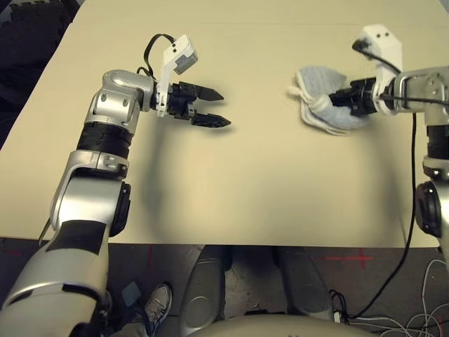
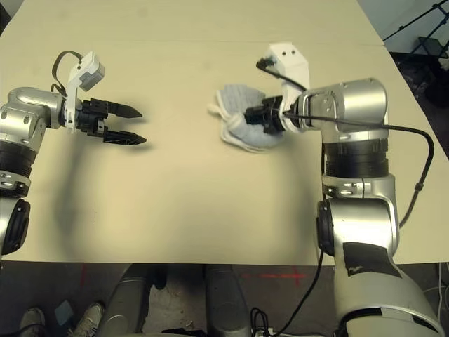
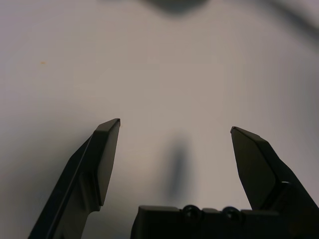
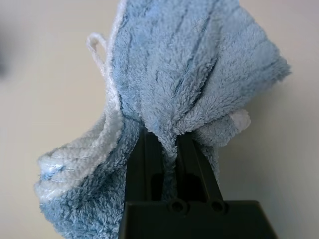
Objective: Wipe the water off the table with a rag.
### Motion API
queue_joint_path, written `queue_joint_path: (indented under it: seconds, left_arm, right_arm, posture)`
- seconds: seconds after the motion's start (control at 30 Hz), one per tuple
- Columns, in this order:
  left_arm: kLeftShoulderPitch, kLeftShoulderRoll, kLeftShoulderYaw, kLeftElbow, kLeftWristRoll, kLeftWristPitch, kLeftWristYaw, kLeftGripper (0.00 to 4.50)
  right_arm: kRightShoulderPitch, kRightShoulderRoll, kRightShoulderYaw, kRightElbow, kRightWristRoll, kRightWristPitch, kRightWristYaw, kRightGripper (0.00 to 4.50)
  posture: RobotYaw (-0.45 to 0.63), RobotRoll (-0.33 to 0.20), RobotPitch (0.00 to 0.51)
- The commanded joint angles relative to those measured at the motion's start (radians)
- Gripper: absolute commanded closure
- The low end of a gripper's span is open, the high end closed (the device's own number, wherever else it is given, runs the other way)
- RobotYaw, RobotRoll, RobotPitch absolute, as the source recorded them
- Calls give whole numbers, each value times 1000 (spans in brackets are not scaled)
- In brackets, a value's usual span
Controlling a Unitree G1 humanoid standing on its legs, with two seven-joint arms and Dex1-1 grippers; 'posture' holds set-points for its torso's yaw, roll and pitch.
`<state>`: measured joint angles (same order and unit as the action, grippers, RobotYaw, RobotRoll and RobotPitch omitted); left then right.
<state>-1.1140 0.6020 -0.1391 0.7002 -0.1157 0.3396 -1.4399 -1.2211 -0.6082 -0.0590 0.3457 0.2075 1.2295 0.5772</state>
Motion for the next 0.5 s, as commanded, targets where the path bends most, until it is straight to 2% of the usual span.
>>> queue_joint_path:
  seconds: [0.03, 0.13, 0.33, 0.5]
  left_arm:
    - [-1, 0, -11, 13, 11, -9, 1, 0]
    - [-4, -3, -9, 22, 12, -16, 6, 0]
    - [-6, -5, -10, 28, 12, -22, 9, 0]
    - [-10, -5, -13, 41, 17, -32, 9, 0]
  right_arm:
    - [-41, -21, -40, 104, -65, -207, -110, 4386]
    - [-34, -49, 4, 133, -94, -231, -105, 4387]
    - [95, -61, 56, 51, -64, -100, -41, 4394]
    - [148, -76, 79, 1, -19, -3, 22, 4394]
  posture:
    - [-125, 0, 320]
    - [-127, 0, 318]
    - [-127, 0, 318]
    - [-127, 0, 318]
